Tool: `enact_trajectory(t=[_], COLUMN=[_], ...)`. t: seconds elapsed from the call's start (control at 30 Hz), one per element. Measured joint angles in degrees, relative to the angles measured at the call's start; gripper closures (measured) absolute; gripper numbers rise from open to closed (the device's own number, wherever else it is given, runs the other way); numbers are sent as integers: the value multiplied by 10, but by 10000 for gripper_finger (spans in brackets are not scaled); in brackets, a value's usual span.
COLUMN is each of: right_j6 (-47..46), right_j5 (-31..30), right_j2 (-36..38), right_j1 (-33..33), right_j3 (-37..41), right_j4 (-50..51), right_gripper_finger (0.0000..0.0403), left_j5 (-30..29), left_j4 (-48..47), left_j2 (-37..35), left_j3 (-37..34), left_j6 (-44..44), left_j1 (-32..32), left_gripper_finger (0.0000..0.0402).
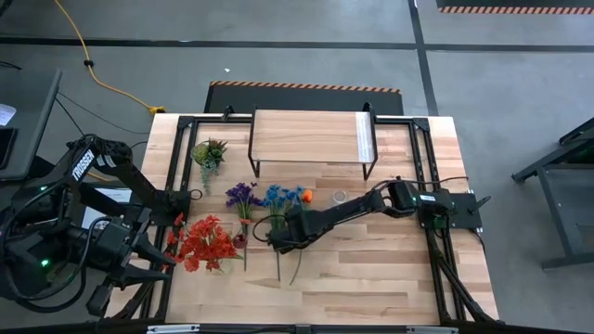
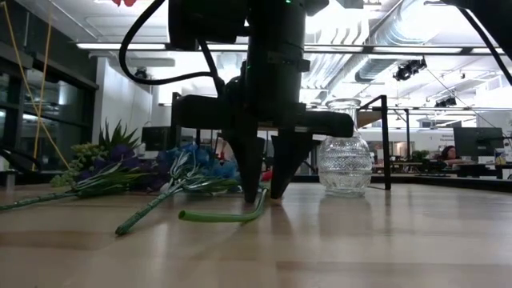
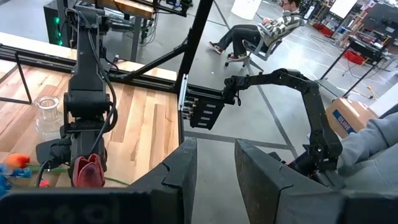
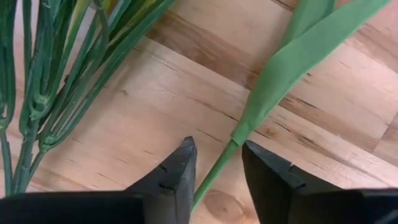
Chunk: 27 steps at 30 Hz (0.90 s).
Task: Pick and place flowers into a vace then onto a shelf
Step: Put the orange flower into the right transparent vase
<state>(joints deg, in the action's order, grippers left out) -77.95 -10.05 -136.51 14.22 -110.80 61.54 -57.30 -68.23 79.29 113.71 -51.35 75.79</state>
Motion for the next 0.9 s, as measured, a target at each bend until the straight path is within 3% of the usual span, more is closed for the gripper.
enact_trajectory(t=[0.5,0.9], right_j6=[9,10], right_j5=[6,28], right_j2=[-1,1], right_j1=[0,0], right_j3=[1,1], right_j4=[4,39], right_gripper_finger=[396,398], left_j5=[25,29], left_j4=[9,8], left_j2=[1,2], left_j3=[0,0], left_j6=[0,0], left_j1=[0,0], left_gripper_finger=[259,259])
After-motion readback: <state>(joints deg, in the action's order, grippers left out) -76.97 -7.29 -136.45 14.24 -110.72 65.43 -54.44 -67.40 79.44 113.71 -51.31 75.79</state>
